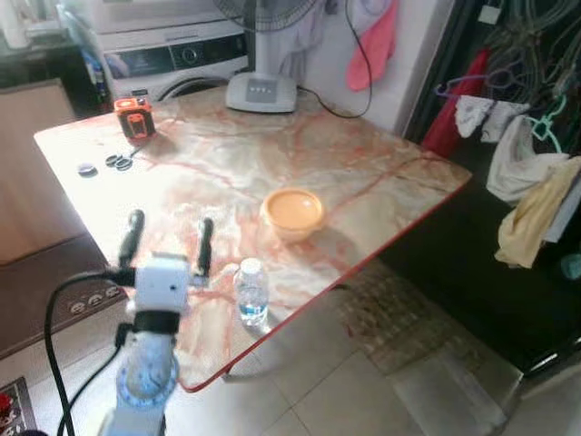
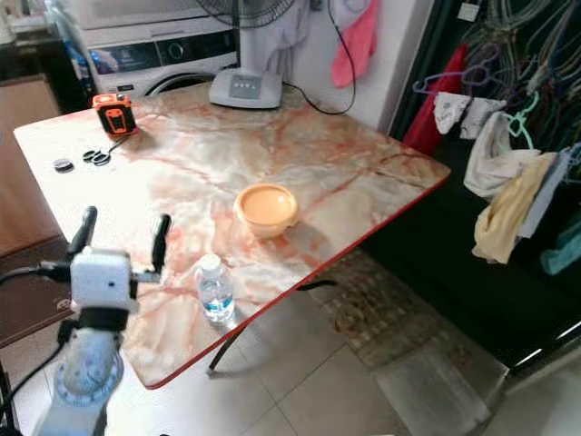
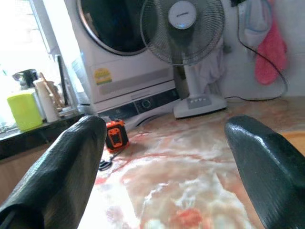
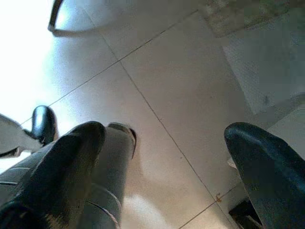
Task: Restocking fridge
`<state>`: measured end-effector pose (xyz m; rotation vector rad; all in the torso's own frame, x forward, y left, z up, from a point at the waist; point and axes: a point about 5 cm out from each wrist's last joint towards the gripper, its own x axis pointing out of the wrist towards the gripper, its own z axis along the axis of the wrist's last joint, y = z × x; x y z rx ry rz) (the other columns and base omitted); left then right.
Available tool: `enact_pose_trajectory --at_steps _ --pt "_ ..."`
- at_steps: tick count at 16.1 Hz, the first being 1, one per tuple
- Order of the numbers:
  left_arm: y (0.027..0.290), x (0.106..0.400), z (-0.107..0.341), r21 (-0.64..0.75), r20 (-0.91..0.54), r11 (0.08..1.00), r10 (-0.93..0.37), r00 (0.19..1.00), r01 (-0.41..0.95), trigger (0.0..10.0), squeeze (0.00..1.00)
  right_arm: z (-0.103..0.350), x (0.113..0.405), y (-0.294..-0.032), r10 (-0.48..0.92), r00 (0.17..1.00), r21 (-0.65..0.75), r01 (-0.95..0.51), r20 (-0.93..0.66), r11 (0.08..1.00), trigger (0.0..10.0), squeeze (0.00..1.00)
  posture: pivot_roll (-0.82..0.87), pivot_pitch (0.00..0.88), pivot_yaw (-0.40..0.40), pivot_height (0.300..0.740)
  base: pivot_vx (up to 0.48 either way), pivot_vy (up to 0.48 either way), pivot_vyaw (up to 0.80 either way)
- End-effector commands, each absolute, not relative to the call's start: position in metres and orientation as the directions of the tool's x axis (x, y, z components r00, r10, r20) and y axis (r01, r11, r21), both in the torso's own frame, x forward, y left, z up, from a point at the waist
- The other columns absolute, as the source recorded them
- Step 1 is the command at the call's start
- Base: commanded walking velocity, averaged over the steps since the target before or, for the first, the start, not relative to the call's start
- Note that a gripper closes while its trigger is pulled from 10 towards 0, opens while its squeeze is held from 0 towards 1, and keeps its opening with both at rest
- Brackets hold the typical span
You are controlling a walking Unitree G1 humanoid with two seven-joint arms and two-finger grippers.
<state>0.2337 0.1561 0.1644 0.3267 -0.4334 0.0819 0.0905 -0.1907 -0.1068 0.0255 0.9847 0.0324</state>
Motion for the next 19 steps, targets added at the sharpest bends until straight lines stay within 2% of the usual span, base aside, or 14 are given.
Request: enact_pose_trajectory --at_steps 1,7,9,12,14,16,19 --pt "0.145 0.227 0.172 0.302 0.433 0.948 -0.041 0.900 -0.102 10.0 0.00 -0.108 0.075 -0.200 0.002 0.536 0.022 0.031 -0.844 0.999 10.0 0.00 -0.01 0.000 -0.102 0.740 0.000 0.000 0.00" --pt "0.158 0.232 0.176 0.323 0.418 0.934 0.005 0.908 -0.154 10.0 0.00 -0.110 0.065 -0.198 0.015 0.529 0.027 0.016 -0.848 1.000 10.0 0.00 0.02 0.000 -0.109 0.740 0.000 0.000 0.00" --pt "0.161 0.232 0.179 0.302 0.418 0.938 0.029 0.908 -0.169 10.0 0.00 -0.109 0.064 -0.193 0.010 0.553 0.036 0.037 -0.833 0.999 10.0 0.00 0.03 0.000 -0.104 0.740 0.000 0.000 0.00" --pt "0.158 0.227 0.187 0.306 0.420 0.941 0.002 0.907 -0.144 10.0 0.00 -0.109 0.058 -0.191 -0.042 0.565 0.016 0.098 -0.824 0.995 10.0 0.00 0.06 0.000 -0.089 0.740 0.000 0.000 0.00" --pt "0.158 0.230 0.189 0.300 0.426 0.943 0.004 0.905 -0.145 10.0 0.00 -0.109 0.058 -0.189 -0.023 0.567 0.016 0.063 -0.823 0.998 10.0 0.00 0.04 0.000 -0.079 0.740 0.000 0.000 0.00" --pt "0.154 0.233 0.189 0.300 0.421 0.946 -0.012 0.907 -0.127 10.0 0.00 -0.109 0.055 -0.189 -0.053 0.572 0.019 0.119 -0.818 0.993 10.0 0.00 0.03 0.000 -0.075 0.740 0.000 0.000 0.00" --pt "0.149 0.236 0.194 0.292 0.429 0.951 -0.041 0.902 -0.096 10.0 0.00 -0.109 0.052 -0.191 -0.063 0.570 0.010 0.124 -0.819 0.992 10.0 0.00 0.03 0.000 -0.080 0.740 0.000 0.000 0.00"
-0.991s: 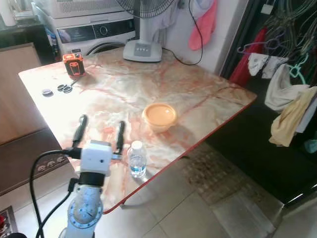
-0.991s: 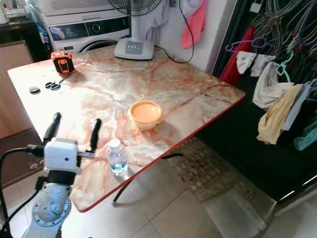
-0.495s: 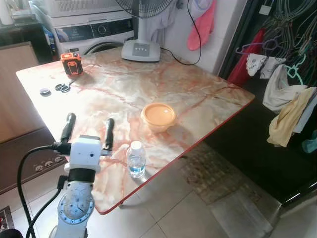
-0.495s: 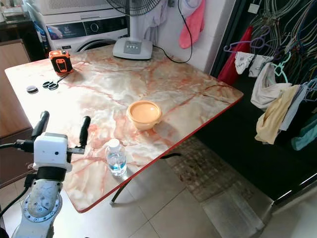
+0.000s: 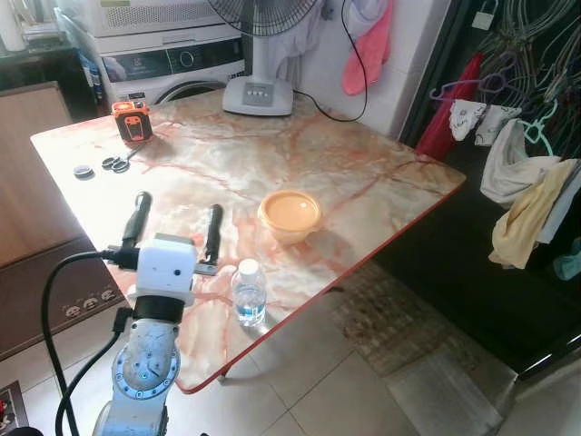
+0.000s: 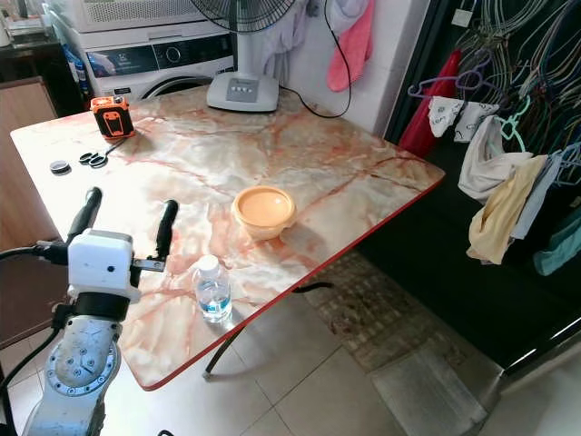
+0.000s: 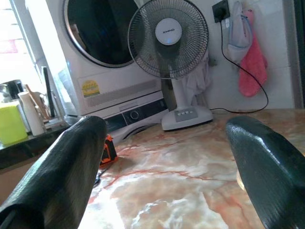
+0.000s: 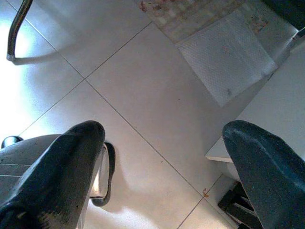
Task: Restocking fridge
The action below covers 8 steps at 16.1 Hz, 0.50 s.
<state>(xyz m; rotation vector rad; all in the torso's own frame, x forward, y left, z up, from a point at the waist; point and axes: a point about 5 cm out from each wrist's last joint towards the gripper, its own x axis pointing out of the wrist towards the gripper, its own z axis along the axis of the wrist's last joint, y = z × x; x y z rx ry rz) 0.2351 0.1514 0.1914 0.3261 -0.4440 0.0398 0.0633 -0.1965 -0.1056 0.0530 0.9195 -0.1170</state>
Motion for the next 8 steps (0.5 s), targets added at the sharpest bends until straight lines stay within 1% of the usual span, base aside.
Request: enact_pose_trajectory --at_steps 1,8 --pt "0.1488 0.2358 0.1940 0.289 0.426 0.953 -0.050 0.903 -0.084 10.0 0.00 -0.1085 0.0519 -0.1914 -0.061 0.572 0.009 0.119 -0.818 0.993 10.0 0.00 0.03 0.000 -0.082 0.740 0.000 0.000 0.00" --pt "0.1451 0.2307 0.1887 0.281 0.398 0.959 -0.081 0.914 -0.037 10.0 0.00 -0.1083 0.0468 -0.1944 -0.047 0.564 0.005 0.090 -0.824 0.996 10.0 0.00 0.02 0.000 -0.096 0.740 0.000 0.000 0.00"
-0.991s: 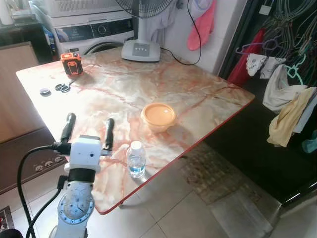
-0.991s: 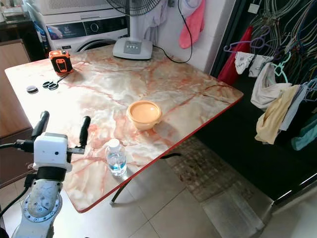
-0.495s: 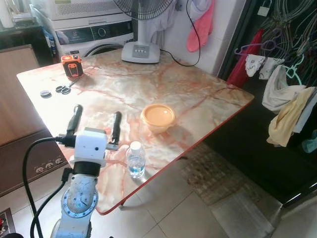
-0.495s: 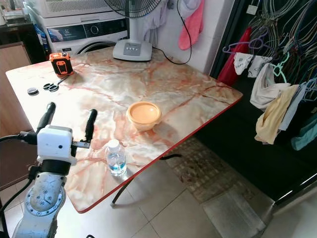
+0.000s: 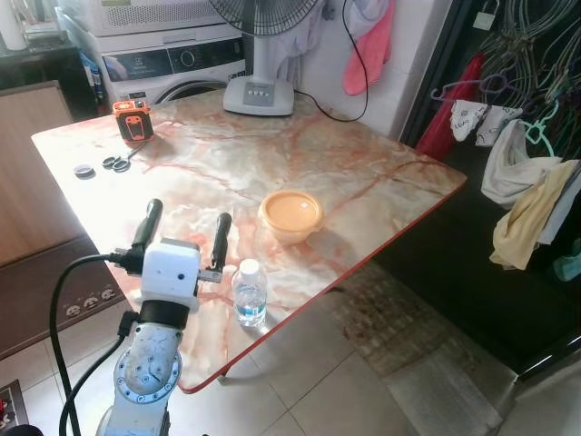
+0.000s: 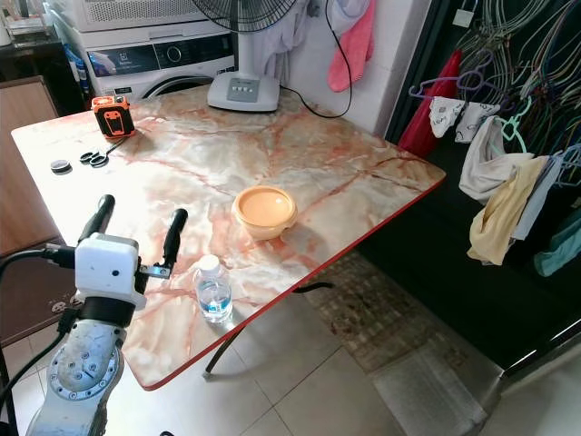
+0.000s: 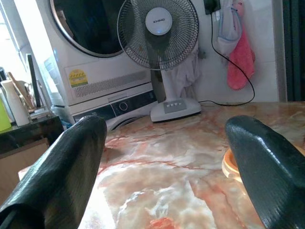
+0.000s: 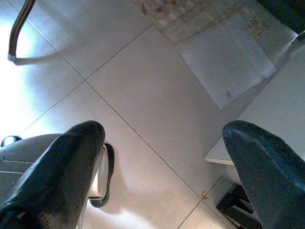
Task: Restocking fridge
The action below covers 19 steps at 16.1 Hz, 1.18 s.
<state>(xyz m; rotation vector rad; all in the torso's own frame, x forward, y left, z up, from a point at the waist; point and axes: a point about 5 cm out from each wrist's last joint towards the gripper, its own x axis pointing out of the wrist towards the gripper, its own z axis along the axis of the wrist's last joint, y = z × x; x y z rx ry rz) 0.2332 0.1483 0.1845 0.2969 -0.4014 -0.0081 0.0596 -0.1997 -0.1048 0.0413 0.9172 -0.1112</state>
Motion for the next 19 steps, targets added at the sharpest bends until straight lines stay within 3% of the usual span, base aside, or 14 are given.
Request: enact_pose_trajectory --at_steps 1,11,19 --pt "0.1442 0.2302 0.1883 0.277 0.395 0.961 -0.086 0.915 -0.029 10.0 0.00 -0.1081 0.0459 -0.1946 -0.047 0.566 0.006 0.091 -0.823 0.996 10.0 0.00 0.02 0.000 -0.096 0.740 0.000 0.000 0.00" --pt "0.1434 0.2296 0.1886 0.271 0.381 0.962 -0.083 0.921 -0.025 10.0 0.00 -0.1073 0.0416 -0.1974 -0.035 0.564 0.013 0.081 -0.825 0.997 10.0 0.00 0.01 0.000 -0.094 0.740 -0.256 0.000 0.00" --pt "0.1415 0.2304 0.1840 0.271 0.329 0.962 -0.105 0.938 0.013 10.0 0.00 -0.1064 0.0437 -0.1978 -0.016 0.570 0.021 0.058 -0.822 0.998 10.0 0.00 0.02 0.005 -0.104 0.740 0.000 0.000 0.00"
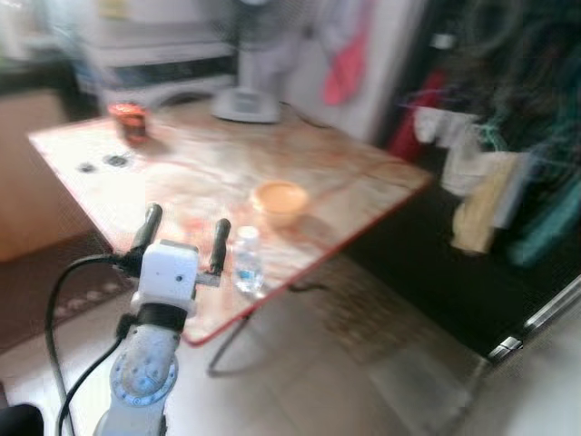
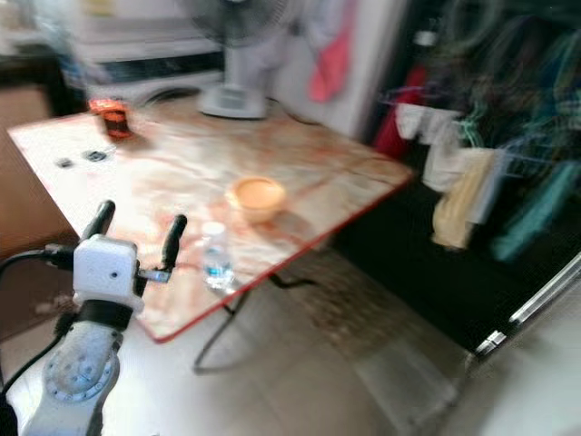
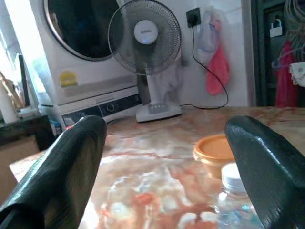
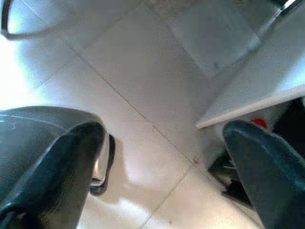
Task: Restocking fridge
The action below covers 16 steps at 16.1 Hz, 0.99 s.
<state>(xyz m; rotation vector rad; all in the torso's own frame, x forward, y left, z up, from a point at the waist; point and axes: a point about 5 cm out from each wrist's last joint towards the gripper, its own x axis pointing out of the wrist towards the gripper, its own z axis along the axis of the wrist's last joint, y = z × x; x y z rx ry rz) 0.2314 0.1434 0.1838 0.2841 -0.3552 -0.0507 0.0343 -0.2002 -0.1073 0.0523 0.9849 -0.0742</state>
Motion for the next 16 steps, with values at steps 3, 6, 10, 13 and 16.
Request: enact_pose_trajectory --at_steps 3,6,10,13,16 --pt "0.131 0.232 0.177 0.229 0.248 0.965 -0.183 0.951 0.126 10.0 0.00 -0.106 0.045 -0.198 -0.010 0.570 0.024 0.052 -0.821 0.998 10.0 0.00 0.02 0.012 -0.105 0.740 0.000 0.000 0.00" --pt "0.129 0.235 0.186 0.201 0.265 0.969 -0.196 0.944 0.145 10.0 0.00 -0.106 0.045 -0.198 -0.006 0.571 0.027 0.049 -0.821 0.998 10.0 0.00 0.01 0.017 -0.106 0.740 0.000 0.000 0.00" --pt "0.131 0.239 0.197 0.178 0.281 0.972 -0.201 0.939 0.155 10.0 0.00 -0.106 0.046 -0.198 -0.001 0.574 0.034 0.050 -0.819 0.998 10.0 0.00 0.02 0.028 -0.107 0.740 0.000 0.000 0.00" --pt "0.130 0.241 0.210 0.174 0.319 0.972 -0.206 0.925 0.157 10.0 0.00 -0.105 0.046 -0.198 0.006 0.579 0.040 0.046 -0.815 0.998 10.0 0.00 0.02 0.029 -0.108 0.740 0.000 0.000 0.00" --pt "0.126 0.243 0.215 0.170 0.322 0.967 -0.235 0.917 0.188 10.0 0.00 -0.106 0.047 -0.197 0.014 0.574 0.041 0.034 -0.819 0.999 10.0 0.00 0.02 0.033 -0.108 0.740 0.000 0.000 0.00"
